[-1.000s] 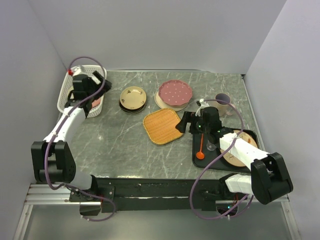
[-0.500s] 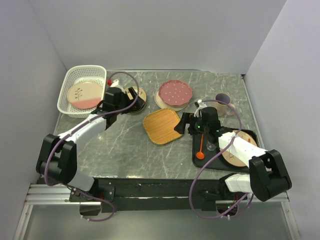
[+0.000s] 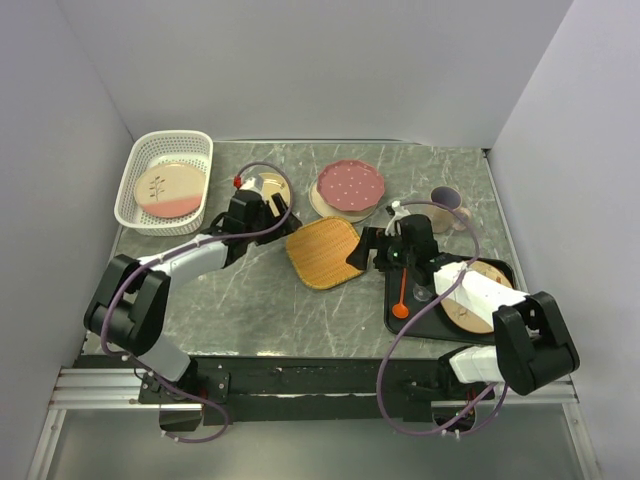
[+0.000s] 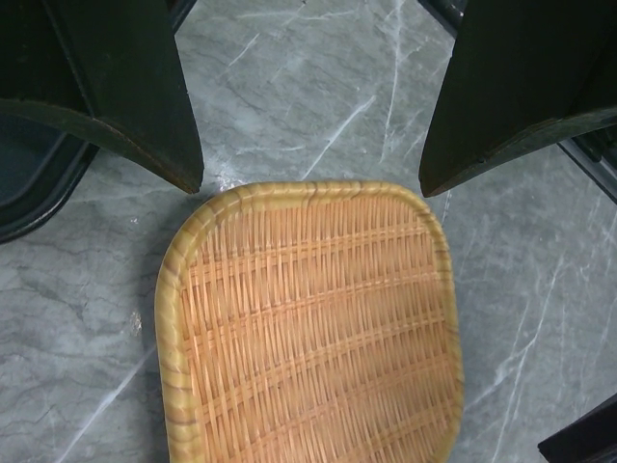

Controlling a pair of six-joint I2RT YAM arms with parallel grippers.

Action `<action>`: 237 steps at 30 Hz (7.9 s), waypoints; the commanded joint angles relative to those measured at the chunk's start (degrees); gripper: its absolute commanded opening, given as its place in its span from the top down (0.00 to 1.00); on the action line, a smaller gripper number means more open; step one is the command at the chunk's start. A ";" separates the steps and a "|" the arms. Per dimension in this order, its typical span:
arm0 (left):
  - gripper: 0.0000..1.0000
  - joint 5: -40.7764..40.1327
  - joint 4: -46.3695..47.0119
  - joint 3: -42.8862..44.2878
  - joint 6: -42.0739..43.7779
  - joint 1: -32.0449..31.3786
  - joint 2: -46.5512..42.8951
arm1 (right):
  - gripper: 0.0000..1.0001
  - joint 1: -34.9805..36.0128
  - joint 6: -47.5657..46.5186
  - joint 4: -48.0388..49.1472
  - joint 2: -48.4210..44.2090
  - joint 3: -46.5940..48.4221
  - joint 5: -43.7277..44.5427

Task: Place the plates into the plastic bin on the countertop
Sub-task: Pick up the plate at the center of the board, then place the plate in the plastic bin.

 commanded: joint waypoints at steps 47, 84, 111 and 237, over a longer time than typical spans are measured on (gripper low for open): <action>0.32 15.14 40.20 -22.94 -13.56 1.43 18.98 | 0.00 0.50 0.38 2.82 3.61 1.19 -0.07; 0.99 19.54 49.54 -23.56 -16.20 3.37 25.94 | 0.00 0.41 1.61 6.34 7.66 1.36 -0.95; 0.99 13.48 29.41 -22.94 -10.49 3.54 3.18 | 0.00 0.41 1.26 7.22 4.32 -0.04 -0.96; 0.99 24.91 22.63 11.24 -22.44 50.48 -0.09 | 0.00 0.50 1.44 8.27 5.55 -0.22 -2.10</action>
